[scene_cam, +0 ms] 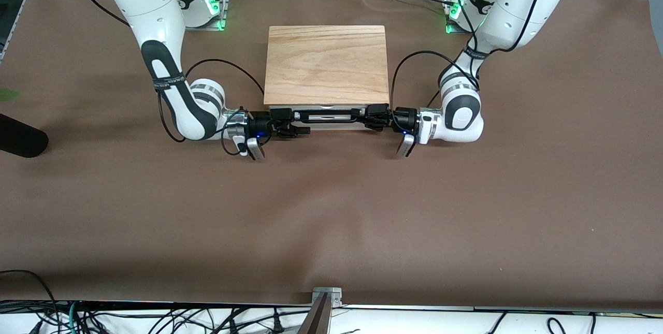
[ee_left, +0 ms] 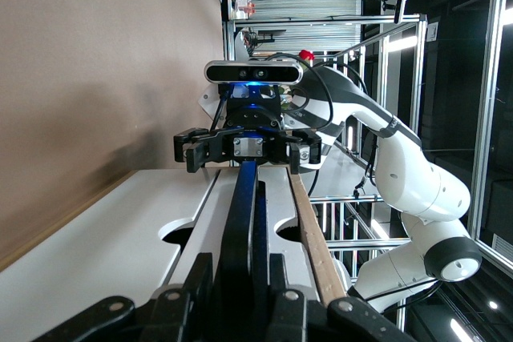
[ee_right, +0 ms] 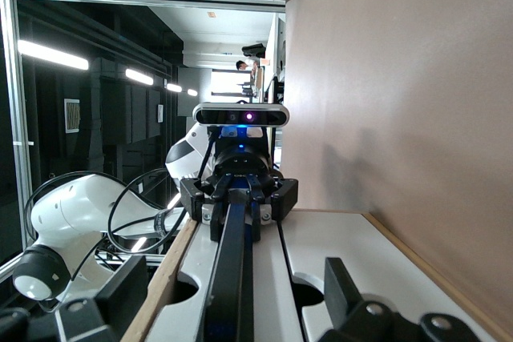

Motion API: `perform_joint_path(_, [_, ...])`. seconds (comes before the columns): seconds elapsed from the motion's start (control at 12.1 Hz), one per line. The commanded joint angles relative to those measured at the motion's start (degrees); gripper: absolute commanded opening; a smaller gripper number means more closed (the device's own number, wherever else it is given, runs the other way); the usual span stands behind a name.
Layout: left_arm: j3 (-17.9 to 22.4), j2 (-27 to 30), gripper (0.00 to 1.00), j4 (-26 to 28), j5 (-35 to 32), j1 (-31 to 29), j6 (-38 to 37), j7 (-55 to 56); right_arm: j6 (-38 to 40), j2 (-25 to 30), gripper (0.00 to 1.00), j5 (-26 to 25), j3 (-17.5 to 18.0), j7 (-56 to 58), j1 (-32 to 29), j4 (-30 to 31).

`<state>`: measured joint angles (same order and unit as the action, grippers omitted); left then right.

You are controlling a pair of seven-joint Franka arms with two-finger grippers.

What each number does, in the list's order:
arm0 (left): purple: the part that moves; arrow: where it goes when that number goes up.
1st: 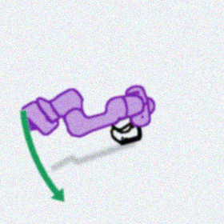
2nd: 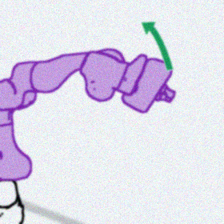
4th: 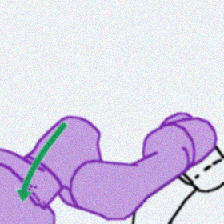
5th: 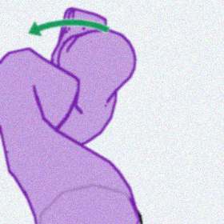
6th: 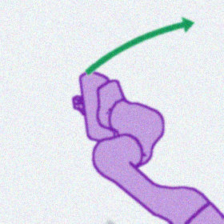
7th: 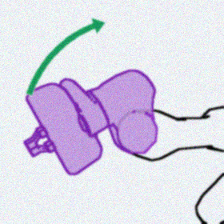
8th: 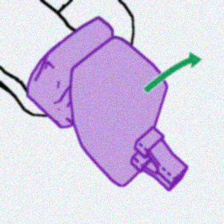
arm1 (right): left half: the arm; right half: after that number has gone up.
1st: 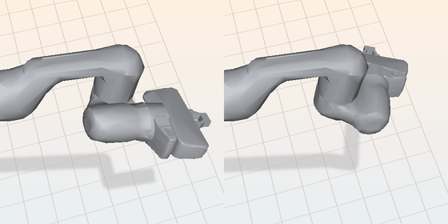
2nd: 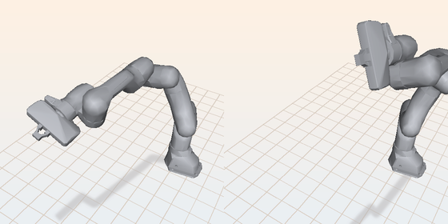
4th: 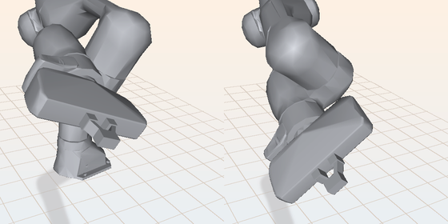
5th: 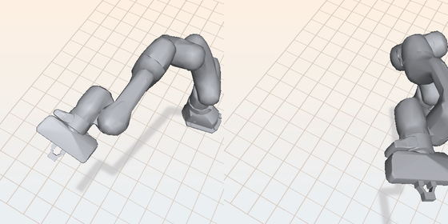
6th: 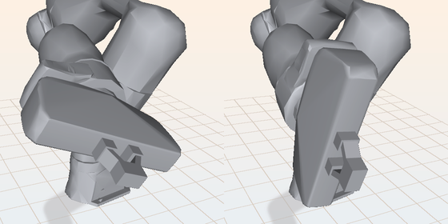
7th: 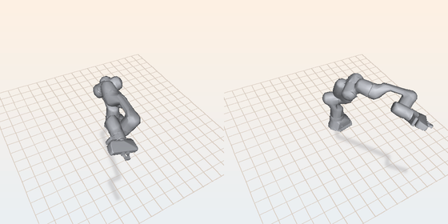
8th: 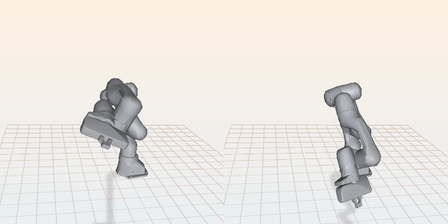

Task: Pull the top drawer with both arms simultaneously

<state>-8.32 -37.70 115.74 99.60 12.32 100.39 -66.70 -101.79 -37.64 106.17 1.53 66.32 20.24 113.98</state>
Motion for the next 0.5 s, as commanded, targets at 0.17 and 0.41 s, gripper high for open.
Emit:
perform_joint_path(0.17, [-0.20,-0.71,0.00,0.28,0.50,0.68,-0.02,-0.71,0.10,3.18,0.78,0.44,0.67,1.45,-0.03,4.85])
perform_joint_path(0.41, [-0.20,-0.62,0.00,0.02,0.50,0.68,1.21,-0.45,0.10,3.18,0.60,0.44,0.67,1.62,0.06,4.94])
